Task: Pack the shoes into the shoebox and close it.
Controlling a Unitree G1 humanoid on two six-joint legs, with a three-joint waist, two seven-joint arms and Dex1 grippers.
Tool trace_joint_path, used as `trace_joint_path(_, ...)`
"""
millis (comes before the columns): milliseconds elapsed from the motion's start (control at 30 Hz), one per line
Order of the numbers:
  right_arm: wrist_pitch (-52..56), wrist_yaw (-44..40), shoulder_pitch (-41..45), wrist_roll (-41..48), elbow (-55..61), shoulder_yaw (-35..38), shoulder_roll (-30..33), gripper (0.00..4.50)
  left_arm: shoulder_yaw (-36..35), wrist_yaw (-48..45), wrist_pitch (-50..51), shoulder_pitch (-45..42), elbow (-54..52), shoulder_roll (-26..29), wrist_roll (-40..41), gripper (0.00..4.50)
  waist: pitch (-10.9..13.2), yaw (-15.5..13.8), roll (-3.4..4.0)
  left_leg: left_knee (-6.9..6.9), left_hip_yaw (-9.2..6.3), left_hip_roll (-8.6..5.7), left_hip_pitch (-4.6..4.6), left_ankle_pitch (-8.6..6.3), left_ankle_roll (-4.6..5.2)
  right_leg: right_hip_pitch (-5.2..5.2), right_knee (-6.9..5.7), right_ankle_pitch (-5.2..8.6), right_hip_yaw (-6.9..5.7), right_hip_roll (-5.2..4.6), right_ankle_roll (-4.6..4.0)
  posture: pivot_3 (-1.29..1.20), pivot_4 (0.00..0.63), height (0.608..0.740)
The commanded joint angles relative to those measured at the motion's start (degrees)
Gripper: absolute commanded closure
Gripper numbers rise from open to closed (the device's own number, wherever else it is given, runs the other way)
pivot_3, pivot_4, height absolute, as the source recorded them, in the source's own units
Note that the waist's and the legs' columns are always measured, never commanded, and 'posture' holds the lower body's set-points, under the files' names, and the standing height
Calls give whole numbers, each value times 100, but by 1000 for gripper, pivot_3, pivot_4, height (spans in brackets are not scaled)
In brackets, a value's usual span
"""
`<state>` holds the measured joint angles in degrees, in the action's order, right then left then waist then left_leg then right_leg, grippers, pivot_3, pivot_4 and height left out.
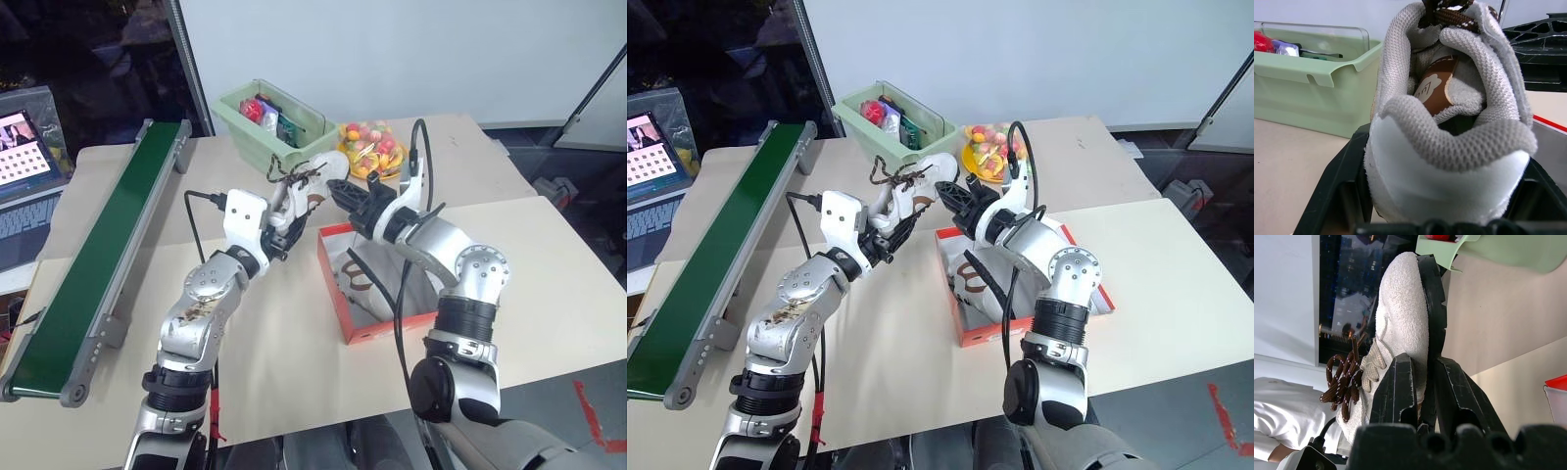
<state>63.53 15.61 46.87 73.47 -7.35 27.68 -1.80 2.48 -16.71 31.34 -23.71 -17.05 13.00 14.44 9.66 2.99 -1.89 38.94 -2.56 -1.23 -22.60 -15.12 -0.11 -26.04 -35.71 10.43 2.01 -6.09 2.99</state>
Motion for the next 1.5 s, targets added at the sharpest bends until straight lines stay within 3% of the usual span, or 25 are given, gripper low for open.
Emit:
trace_joint_path(33, -87, -45, 101, 398, 117, -87, -85, 4313, 194, -129, -201, -18, -156, 51, -135, 1764, 0, 0, 0, 0, 0, 0, 0, 0, 0, 0, 0, 0, 0, 0, 0, 0, 150, 740)
trace_joint_path(67, -130, -31, 113, 420, 115, -66, -91, 4313, 224, -156, -245, -2, -161, 69, -173, 1764, 0, 0, 0, 0, 0, 0, 0, 0, 0, 0, 0, 0, 0, 0, 0, 0, 150, 740)
trace_joint_path(233, -367, 72, 100, 546, 194, -29, -138, 4314, 431, -399, -588, 144, -305, 214, -320, 13, 0, 1, 1, -1, 1, 0, 2, 0, 0, 0, -1, 0, 1, 0, 0, 0, 150, 740)
trace_joint_path(600, -1444, 81, 251, 279, 191, 173, 161, 4314, 279, -425, -599, 166, -321, 230, -298, 13, 0, -34, 1, 1, 1, -1, 2, 0, 0, 0, -1, 0, 1, 0, 0, 0, 150, 740)
trace_joint_path(800, -1704, -427, 514, -474, -253, -2, 1170, 4314, 255, -511, -611, 286, -357, 266, -285, 13, 0, -44, 1, 1, 4, -1, 2, 0, 0, 1, 0, 0, 1, 0, 0, 0, 150, 740)
trace_joint_path(1100, 943, -2087, 983, -1001, -314, -1429, 3630, 4314, 52, -1972, -1343, 802, -139, 1485, -127, 13, 2, -7, 14, -2, 26, 9, 8, -3, 6, 0, 5, 1, 20, 8, -2, 0, 150, 740)
trace_joint_path(1300, 2386, -3318, 1586, -1207, -320, -2390, 4506, 4314, 146, -2272, -1650, 794, 138, 1618, -209, 13, 4, -55, 17, -1, 25, 10, 34, -15, 27, 55, 65, 2, 11, 8, -1, 0, 150, 740)
trace_joint_path(1500, 2581, -4441, 1594, -1681, 126, -3499, 4888, 4314, 217, -2202, -1560, 757, 23, 1405, -178, 13, 4, -66, 17, 5, 15, 11, 35, -34, 59, 78, 76, 2, -3, 7, 6, 0, 150, 740)
